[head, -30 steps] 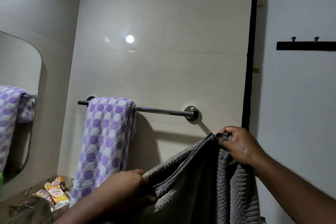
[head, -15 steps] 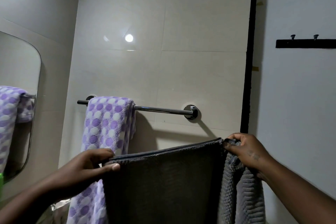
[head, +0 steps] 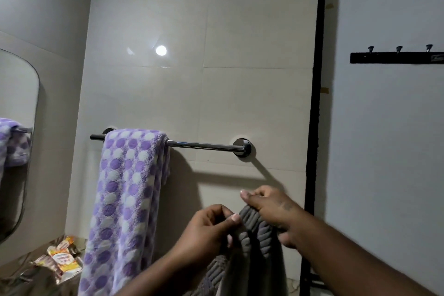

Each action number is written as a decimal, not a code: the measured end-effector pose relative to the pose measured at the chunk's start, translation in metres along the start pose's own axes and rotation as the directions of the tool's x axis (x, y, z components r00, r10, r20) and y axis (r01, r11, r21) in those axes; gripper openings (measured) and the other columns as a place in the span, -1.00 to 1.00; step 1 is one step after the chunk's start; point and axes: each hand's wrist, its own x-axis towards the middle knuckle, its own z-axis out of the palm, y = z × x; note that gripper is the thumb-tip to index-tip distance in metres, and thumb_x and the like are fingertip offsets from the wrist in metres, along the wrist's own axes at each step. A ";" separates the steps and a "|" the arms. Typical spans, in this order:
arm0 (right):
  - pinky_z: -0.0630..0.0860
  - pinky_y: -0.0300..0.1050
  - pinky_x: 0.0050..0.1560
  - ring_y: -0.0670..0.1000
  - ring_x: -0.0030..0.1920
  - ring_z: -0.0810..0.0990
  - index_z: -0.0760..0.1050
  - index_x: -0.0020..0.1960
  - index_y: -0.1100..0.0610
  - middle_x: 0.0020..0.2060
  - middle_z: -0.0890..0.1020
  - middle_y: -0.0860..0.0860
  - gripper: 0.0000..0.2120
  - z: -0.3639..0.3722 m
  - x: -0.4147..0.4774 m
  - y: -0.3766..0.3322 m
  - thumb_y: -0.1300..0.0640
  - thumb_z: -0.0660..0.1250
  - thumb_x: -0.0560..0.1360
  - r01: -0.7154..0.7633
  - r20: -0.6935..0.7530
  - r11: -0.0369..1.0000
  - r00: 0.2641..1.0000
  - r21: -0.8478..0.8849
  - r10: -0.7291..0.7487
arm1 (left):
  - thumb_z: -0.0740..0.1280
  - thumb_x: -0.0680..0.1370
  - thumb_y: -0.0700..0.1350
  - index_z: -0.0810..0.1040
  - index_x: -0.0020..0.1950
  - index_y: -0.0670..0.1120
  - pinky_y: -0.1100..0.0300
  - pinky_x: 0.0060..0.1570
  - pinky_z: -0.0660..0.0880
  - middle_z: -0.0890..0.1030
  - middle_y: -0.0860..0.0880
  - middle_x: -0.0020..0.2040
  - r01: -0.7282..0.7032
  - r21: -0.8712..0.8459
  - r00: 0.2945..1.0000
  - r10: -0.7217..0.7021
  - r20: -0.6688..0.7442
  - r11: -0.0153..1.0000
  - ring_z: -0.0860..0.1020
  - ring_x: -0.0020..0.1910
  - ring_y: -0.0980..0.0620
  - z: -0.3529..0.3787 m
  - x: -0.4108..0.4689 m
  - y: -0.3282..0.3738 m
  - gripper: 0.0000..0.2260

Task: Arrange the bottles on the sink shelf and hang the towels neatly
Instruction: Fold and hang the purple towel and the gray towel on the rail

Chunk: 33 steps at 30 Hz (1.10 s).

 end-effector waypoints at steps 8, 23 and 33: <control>0.71 0.15 -0.03 0.15 -0.15 0.77 0.62 -0.07 0.19 -0.19 0.76 0.18 -0.84 -0.016 -0.023 0.005 0.13 0.54 0.45 0.050 0.024 0.999 0.998 -0.008 -0.050 | 0.40 0.61 -0.19 0.62 -0.13 -0.27 0.08 -0.29 0.64 0.59 -0.24 -0.29 0.056 -0.064 0.993 -0.062 -0.099 0.996 0.58 -0.33 -0.11 0.022 0.012 -0.003 -0.82; 0.59 -0.18 0.02 -0.13 0.01 0.66 0.64 0.20 -0.12 -0.01 0.71 -0.13 -0.69 -0.003 -0.041 0.032 -0.09 0.37 0.47 0.358 -0.039 0.638 0.853 -0.682 -0.520 | 0.37 0.64 -0.14 0.73 -0.27 -0.18 0.19 -0.41 0.51 0.62 -0.17 -0.35 0.119 -0.090 0.976 -0.133 -0.172 0.989 0.56 -0.44 0.00 0.034 0.014 -0.008 -0.69; 0.62 -0.21 0.06 -0.16 -0.04 0.70 0.72 0.06 -0.06 -0.08 0.76 -0.14 -0.79 -0.015 -0.018 0.035 0.18 0.38 0.53 0.322 -0.059 0.776 0.907 -0.542 -0.418 | 0.23 0.61 -0.34 0.70 0.09 -0.25 0.25 -0.23 0.62 0.76 -0.22 -0.03 0.068 -0.060 0.995 -0.064 0.073 0.996 0.76 -0.09 -0.05 0.016 0.009 0.001 -0.75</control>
